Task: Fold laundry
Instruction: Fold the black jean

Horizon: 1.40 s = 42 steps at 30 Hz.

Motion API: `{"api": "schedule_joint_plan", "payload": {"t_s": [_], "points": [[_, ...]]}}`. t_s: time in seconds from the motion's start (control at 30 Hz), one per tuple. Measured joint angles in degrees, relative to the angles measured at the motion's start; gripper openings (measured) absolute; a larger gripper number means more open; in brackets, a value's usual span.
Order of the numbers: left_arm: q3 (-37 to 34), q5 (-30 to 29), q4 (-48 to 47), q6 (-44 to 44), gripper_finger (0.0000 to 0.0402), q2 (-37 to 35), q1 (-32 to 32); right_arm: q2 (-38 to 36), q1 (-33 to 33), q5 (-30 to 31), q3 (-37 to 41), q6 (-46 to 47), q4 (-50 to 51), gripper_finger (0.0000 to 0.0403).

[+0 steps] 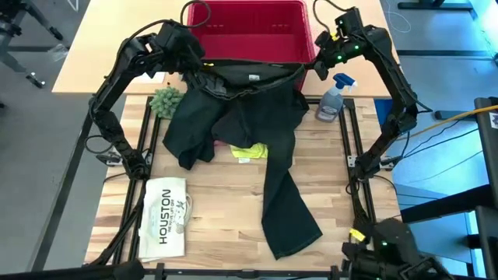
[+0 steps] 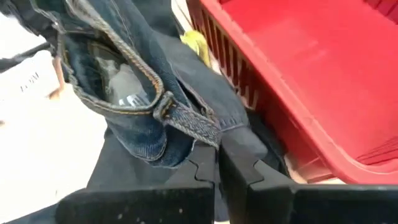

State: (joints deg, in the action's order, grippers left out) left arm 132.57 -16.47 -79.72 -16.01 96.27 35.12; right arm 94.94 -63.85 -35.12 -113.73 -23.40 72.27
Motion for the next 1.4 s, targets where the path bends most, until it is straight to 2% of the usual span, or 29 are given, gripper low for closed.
{"api": "schedule_joint_plan", "payload": {"t_s": [0.33, 0.47, 0.53, 0.67, 0.8, 0.87, 0.93, 1.03, 1.1, 1.2, 1.23, 1.3, 1.4], "points": [[0.00, 1.66, 2.85, -0.92, 0.0000, 0.11, 2.33, -4.63, -2.39, -8.54, -0.02, 0.44, 0.00, 0.0010], [0.00, 3.02, 4.09, -0.92, 0.0000, 0.11, 3.53, -6.02, -2.35, -17.27, -0.02, 1.22, -0.54, 0.0010], [-0.01, 3.62, 4.19, -0.91, 0.0000, 0.11, 4.07, -6.78, -2.19, -18.79, -0.02, 2.05, -0.96, 0.0018], [0.00, 4.67, 4.06, -0.90, 0.0000, 0.11, 4.49, -7.59, 0.16, -20.98, -0.02, 6.83, -5.82, 0.0070], [0.00, 4.96, 3.91, -0.92, 0.0000, 0.11, 4.45, -7.59, 2.72, -31.95, -0.02, 18.32, -17.76, 0.0147], [-0.01, 6.09, 3.28, -1.05, 0.0000, 0.11, 4.45, -7.69, 4.89, -33.66, -0.07, 21.44, -21.38, 0.0183], [0.00, 7.40, 1.77, -1.80, 0.0000, 0.11, 4.45, -7.70, 7.86, -31.71, -0.07, 20.50, -20.73, 0.0214], [-0.01, 8.24, -0.99, -2.56, 0.0000, 0.11, 4.45, -7.66, 12.77, -22.88, 0.47, 15.92, -16.91, 0.0245], [0.00, 8.30, -1.19, -2.60, 0.0000, 0.11, 4.45, -7.66, 17.13, -11.72, 1.97, 11.18, -15.87, 0.0252], [-0.02, 8.35, -0.73, -2.47, 0.0000, 0.11, 4.45, -7.70, 24.52, 11.34, 4.92, 3.00, -15.09, 0.0244], [0.00, 8.32, -0.59, -2.45, 0.0000, 0.11, 4.45, -7.70, 27.06, 15.67, 5.98, 1.40, -16.18, 0.0238], [-0.02, 8.35, -0.39, -2.47, 0.0000, 0.11, 4.45, -7.93, 30.70, 18.01, 8.32, 0.62, -19.88, 0.0225], [-0.01, 8.23, -0.11, -2.86, 0.0000, 0.11, 4.43, -8.16, 32.96, 17.75, 12.66, 1.35, -22.93, 0.0206]]}}
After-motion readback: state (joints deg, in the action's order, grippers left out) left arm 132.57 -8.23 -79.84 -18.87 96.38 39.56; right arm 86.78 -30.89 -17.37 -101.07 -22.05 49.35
